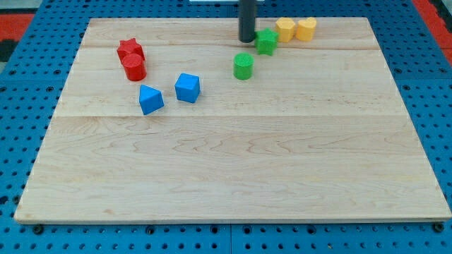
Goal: Push the green circle to the right side of the green star
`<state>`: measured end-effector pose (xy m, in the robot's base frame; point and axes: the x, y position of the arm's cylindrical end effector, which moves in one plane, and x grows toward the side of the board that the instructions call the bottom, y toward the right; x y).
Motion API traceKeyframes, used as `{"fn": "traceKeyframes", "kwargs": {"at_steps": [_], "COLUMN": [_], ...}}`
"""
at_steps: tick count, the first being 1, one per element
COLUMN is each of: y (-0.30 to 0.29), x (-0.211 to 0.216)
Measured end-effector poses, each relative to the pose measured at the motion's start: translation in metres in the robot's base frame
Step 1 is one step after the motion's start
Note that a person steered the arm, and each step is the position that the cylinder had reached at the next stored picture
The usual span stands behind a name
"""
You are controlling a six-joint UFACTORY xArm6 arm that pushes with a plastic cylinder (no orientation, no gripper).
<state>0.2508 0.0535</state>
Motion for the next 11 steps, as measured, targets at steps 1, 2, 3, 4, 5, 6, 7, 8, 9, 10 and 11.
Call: {"fn": "traceKeyframes", "kwargs": {"at_steps": [1,2,3,4,5,6,7,8,9,10,11], "y": [0.011,-0.043,-0.090,-0.075,-0.044,-0.017,0.024,0.037,0.040,0.044,0.046], "x": [0.004,0.007,0.036,0.086,0.094,0.070,0.066,0.063,0.078,0.084,0.057]}}
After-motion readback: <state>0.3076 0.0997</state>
